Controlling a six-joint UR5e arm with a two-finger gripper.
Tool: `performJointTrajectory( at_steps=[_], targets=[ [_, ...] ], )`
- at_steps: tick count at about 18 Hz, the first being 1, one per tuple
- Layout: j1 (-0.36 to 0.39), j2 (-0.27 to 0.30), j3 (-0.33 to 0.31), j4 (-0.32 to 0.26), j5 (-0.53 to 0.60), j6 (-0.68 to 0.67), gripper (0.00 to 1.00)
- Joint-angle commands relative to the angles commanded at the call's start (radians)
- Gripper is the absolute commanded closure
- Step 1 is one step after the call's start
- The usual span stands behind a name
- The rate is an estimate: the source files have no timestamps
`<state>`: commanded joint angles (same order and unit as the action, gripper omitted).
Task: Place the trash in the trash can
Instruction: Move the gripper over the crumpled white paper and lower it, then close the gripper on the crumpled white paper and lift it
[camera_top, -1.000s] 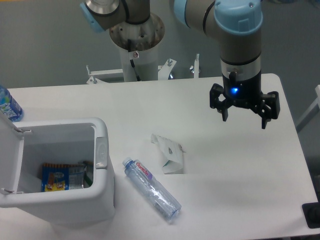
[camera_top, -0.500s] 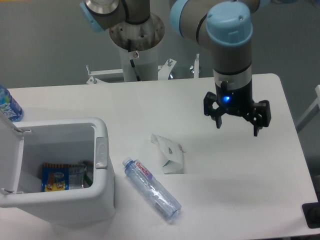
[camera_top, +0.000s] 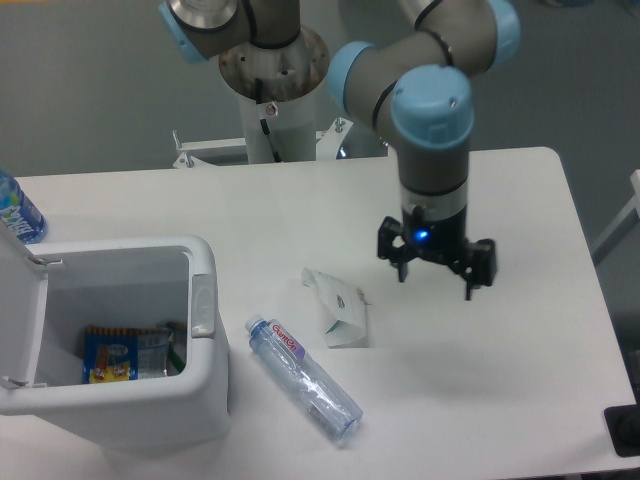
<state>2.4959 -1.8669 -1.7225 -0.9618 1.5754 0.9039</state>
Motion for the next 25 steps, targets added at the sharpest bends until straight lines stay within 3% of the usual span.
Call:
performJointTrajectory(
  at_steps=[9, 16, 25],
  targets=[
    [-0.086, -0.029, -0.084, 0.003, -0.031, -0.345, 0.00],
    [-0.115, -0.074, -0.088, 0.017, -0.025, -0.375, 0.00],
    [-0.103, -0.112, -0.039, 0.018, 0.040, -0.367, 0.00]
  ],
)
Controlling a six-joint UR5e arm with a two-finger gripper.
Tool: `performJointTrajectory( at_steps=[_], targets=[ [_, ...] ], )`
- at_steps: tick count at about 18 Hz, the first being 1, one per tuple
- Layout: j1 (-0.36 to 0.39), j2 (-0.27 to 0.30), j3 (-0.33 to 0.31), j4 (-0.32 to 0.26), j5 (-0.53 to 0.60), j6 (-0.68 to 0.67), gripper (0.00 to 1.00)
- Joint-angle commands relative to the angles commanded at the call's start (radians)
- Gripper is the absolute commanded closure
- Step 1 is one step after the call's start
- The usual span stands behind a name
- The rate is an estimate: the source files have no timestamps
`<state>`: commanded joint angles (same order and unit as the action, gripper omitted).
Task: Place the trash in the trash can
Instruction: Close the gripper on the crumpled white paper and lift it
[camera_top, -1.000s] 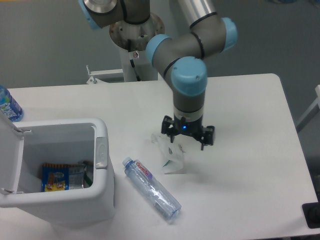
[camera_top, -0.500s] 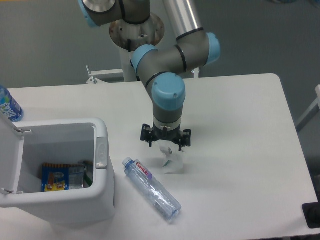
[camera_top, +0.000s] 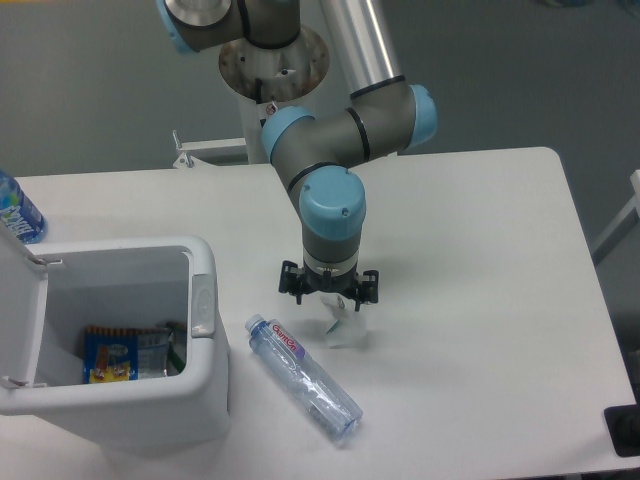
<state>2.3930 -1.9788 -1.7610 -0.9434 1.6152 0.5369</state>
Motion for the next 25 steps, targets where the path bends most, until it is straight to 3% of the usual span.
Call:
performJointTrajectory(
  at_steps=[6, 10, 15, 21, 25],
  targets=[
    [0.023, -0.009, 0.015, -0.002, 0.019, 0.002, 0.11],
    [0.031, -0.014, 0.032, -0.002, 0.020, 0.003, 0.38],
    [0.035, -0.015, 0.041, -0.003, 0.037, 0.012, 0.84],
    [0.060, -0.006, 0.052, -0.003, 0.038, 0.023, 0.89],
    [0.094, -0.002, 0.080, -0.012, 0.034, 0.107, 0.89]
  ],
)
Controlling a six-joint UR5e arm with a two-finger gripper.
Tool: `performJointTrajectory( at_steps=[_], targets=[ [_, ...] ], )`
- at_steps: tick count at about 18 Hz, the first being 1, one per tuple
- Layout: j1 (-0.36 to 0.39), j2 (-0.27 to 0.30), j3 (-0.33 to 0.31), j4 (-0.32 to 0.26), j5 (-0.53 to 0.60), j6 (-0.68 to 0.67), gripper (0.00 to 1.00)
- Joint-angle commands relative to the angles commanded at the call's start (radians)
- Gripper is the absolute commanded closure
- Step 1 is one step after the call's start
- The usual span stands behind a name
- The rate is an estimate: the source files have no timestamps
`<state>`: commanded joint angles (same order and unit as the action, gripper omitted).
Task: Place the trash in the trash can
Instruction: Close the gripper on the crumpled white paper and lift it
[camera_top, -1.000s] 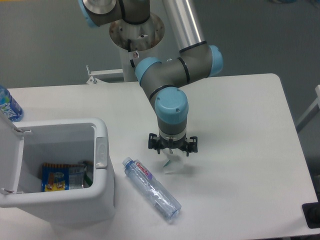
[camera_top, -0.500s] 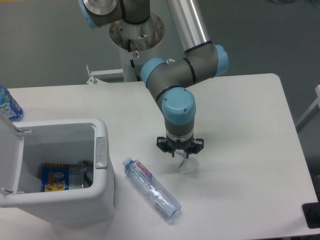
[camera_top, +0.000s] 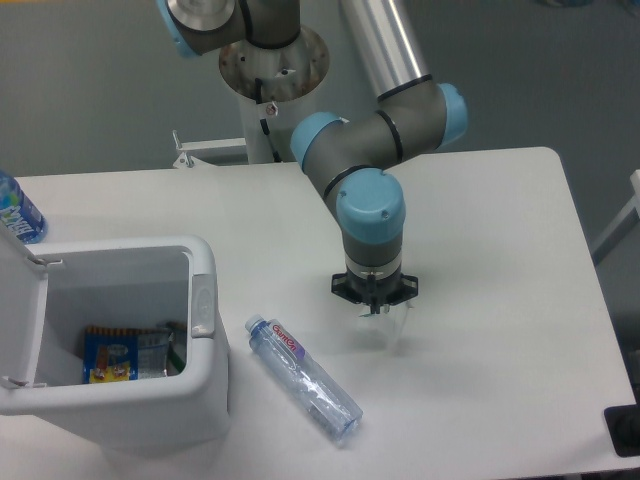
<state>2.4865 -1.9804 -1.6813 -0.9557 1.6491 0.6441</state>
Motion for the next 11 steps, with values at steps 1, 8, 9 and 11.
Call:
performJointTrajectory(
  at_steps=[1, 8, 9, 11],
  targets=[
    [0.011, 0.000, 0.003, 0.000, 0.000, 0.006, 0.89],
    [0.071, 0.005, 0.112, -0.011, -0.058, 0.012, 0.89],
    [0.084, 0.009, 0.129, -0.011, -0.092, 0.012, 0.89],
    [0.106, 0.015, 0.156, -0.009, -0.156, 0.011, 0.89]
  ],
)
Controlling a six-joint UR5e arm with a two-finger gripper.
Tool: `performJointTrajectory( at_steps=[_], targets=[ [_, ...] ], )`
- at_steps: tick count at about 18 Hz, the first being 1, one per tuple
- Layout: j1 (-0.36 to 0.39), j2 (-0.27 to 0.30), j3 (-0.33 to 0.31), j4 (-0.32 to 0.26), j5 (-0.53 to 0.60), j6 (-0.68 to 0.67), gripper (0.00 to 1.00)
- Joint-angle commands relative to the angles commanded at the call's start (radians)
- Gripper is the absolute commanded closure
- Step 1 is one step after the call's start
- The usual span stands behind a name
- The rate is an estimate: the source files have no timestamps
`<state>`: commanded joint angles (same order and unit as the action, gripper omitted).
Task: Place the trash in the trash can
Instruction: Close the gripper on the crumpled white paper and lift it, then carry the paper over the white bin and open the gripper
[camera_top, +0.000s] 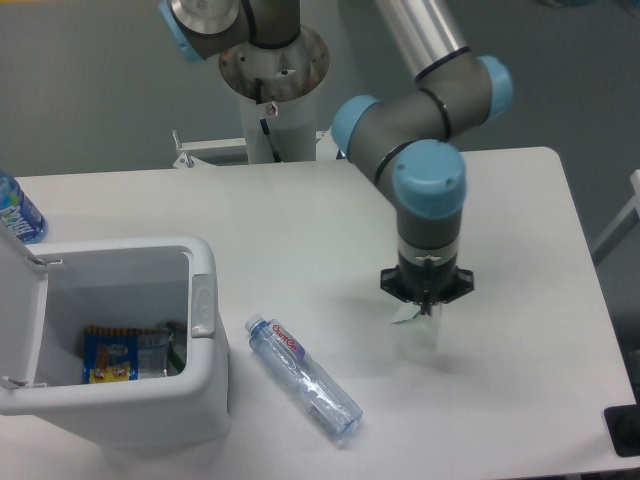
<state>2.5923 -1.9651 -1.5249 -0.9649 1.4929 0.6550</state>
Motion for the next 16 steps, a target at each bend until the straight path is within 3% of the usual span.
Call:
performJointTrajectory(
  at_steps=[8, 11, 12, 16],
  targets=[
    [0.018, 0.032, 0.063, 0.003, -0.153, -0.044, 0.89],
    [0.035, 0.061, 0.121, 0.008, -0.319, -0.181, 0.89],
    [0.034, 0.093, 0.165, 0.008, -0.404, -0.299, 0.89],
    [0.002, 0.166, 0.177, 0.009, -0.451, -0.432, 0.89]
  ],
)
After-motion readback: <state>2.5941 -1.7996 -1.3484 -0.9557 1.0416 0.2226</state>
